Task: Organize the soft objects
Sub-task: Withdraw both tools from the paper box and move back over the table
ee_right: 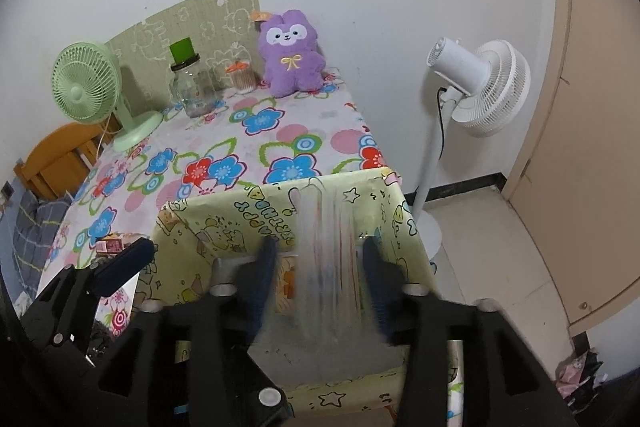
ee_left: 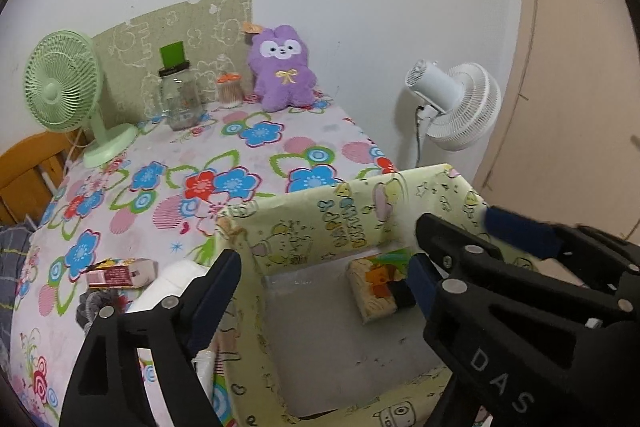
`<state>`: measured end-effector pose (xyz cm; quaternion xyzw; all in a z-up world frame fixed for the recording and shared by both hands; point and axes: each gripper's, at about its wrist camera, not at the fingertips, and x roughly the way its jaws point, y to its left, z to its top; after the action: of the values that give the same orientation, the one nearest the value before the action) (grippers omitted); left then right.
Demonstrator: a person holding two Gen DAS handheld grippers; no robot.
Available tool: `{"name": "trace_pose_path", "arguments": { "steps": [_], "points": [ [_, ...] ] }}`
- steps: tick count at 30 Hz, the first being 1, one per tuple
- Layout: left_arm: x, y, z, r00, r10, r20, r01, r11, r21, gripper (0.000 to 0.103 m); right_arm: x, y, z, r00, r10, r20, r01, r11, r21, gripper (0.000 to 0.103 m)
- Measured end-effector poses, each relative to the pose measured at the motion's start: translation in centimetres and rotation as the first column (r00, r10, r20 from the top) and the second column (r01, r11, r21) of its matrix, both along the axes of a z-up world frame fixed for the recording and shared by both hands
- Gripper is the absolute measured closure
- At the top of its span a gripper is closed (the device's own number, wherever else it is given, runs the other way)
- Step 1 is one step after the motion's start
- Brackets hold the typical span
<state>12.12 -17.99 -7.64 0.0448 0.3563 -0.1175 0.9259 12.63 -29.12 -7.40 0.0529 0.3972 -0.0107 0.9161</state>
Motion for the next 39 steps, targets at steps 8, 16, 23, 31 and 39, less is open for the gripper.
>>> {"name": "trace_pose_path", "arguments": {
  "steps": [8, 16, 23, 31, 39],
  "points": [
    [-0.5, 0.7, 0.8, 1.0, -0.007, 0.007, 0.007, 1.0, -0.026, 0.004, -0.6, 0.8, 0.9, 0.999, 0.006, 0.04, -0.005, 0.999, -0.039, 0.023],
    [-1.7, 2.0, 2.0, 0.999, -0.001, 0.036, 0.003, 0.999, -0.04, 0.0, -1.8, 2.3, 2.3, 0.997, 0.009, 0.083, -0.004, 0.998, -0.057, 0.014],
    [-2.9, 3.1, 3.2, 0.998, -0.001, 0.067, 0.004, 0.999, -0.037, 0.0, -3.1, 3.4, 3.5, 0.994, -0.002, 0.113, 0.009, 0.998, -0.063, 0.007],
    [-4.6, 4.6, 4.6, 0.994, 0.002, 0.111, 0.003, 0.999, -0.038, 0.0, -4.7, 4.9, 5.0, 0.987, 0.005, 0.158, 0.005, 0.998, -0.062, 0.005],
    [-6.0, 6.3, 5.8, 0.989, 0.014, 0.146, -0.008, 0.999, -0.041, 0.0, -6.2, 6.5, 6.3, 0.98, 0.012, 0.197, 0.002, 0.997, -0.071, 0.004]
  ]
}}
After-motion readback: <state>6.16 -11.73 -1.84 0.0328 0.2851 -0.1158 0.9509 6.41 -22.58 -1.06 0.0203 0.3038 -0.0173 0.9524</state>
